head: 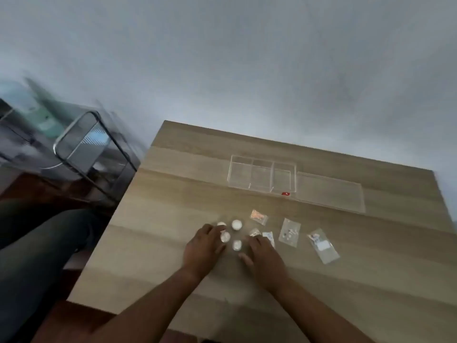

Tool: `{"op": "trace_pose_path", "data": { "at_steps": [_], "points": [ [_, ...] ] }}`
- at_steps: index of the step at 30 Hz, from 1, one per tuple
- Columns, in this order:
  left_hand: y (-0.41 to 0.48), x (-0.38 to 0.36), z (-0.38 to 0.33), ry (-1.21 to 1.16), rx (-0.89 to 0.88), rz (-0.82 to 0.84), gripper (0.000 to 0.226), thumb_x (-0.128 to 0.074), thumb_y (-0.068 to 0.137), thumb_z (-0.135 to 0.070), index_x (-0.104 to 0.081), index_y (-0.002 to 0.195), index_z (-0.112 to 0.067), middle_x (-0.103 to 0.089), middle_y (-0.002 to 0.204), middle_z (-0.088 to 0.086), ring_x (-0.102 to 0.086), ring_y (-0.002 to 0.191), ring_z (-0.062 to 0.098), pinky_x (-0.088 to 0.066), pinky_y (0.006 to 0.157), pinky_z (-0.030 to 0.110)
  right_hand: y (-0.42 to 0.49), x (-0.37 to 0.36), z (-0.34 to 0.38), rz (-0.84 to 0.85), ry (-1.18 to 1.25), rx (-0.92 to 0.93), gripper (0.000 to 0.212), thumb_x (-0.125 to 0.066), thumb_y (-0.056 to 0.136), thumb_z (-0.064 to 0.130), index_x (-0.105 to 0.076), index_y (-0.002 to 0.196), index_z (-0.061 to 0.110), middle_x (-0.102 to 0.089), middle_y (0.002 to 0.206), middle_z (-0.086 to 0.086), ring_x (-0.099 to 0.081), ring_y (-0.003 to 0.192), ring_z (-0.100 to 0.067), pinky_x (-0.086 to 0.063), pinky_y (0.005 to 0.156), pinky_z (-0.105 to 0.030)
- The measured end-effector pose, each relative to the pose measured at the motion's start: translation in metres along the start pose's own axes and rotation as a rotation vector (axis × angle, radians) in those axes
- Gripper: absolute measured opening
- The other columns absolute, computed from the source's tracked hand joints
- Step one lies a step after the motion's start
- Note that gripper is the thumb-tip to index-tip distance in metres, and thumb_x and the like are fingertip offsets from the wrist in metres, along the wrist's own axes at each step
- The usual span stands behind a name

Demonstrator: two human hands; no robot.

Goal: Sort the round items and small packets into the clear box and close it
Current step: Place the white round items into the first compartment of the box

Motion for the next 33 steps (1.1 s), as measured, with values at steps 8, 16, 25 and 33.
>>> {"op": "trace_pose_path", "data": {
  "at_steps": [8, 16, 25, 33],
  "points": [
    [0.009, -0.006, -0.001, 0.031, -0.018, 0.032, 0.033, -0.052, 0.091, -0.045, -0.055, 0.124, -0.041, -0.058, 0.117, -0.007, -0.056, 0.113, 0.016, -0.054, 0.077, 0.037, 0.015, -0.003, 0.008, 0.001, -0.039, -0.035, 0.041, -0.051, 0.089, 0.038, -0.051, 0.126, 0.018, -0.053, 0.118, -0.008, -0.051, 0.113, -0.024, -0.048, 0.09, -0.035],
    [0.015, -0.005, -0.006, 0.08, -0.126, 0.04, 0.035, -0.055, 0.088, -0.044, -0.059, 0.12, -0.032, -0.059, 0.116, -0.005, -0.059, 0.109, 0.016, -0.053, 0.076, 0.035, 0.014, -0.002, 0.0, 0.012, 0.074, -0.041, 0.032, -0.055, 0.088, 0.036, -0.059, 0.112, 0.014, -0.057, 0.112, -0.004, -0.054, 0.105, -0.019, -0.045, 0.088, -0.027],
    [0.126, 0.089, -0.053, -0.05, -0.251, -0.237, 0.028, -0.068, 0.08, -0.03, -0.064, 0.107, -0.028, -0.067, 0.099, -0.004, -0.065, 0.085, 0.013, -0.056, 0.07, 0.031, 0.012, 0.027, -0.034, -0.19, 0.295, -0.179, 0.024, -0.069, 0.083, 0.026, -0.062, 0.105, 0.019, -0.058, 0.097, 0.004, -0.053, 0.083, -0.006, -0.043, 0.075, -0.018],
    [0.225, 0.077, -0.087, 0.544, -0.385, -0.019, 0.028, -0.055, 0.088, -0.033, -0.07, 0.111, -0.026, -0.071, 0.112, 0.001, -0.056, 0.11, 0.024, -0.044, 0.089, 0.036, 0.002, 0.037, -0.063, -0.249, 0.321, -0.287, 0.023, -0.072, 0.08, 0.028, -0.062, 0.1, 0.022, -0.049, 0.085, 0.013, -0.045, 0.071, 0.005, -0.035, 0.063, -0.008]
  ]
}}
Point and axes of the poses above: each hand's wrist, its own y-axis towards the middle knuckle, its own x-axis out of the back of the hand, z = x × y, the point moved 8 cm from there along y, towards the middle knuckle
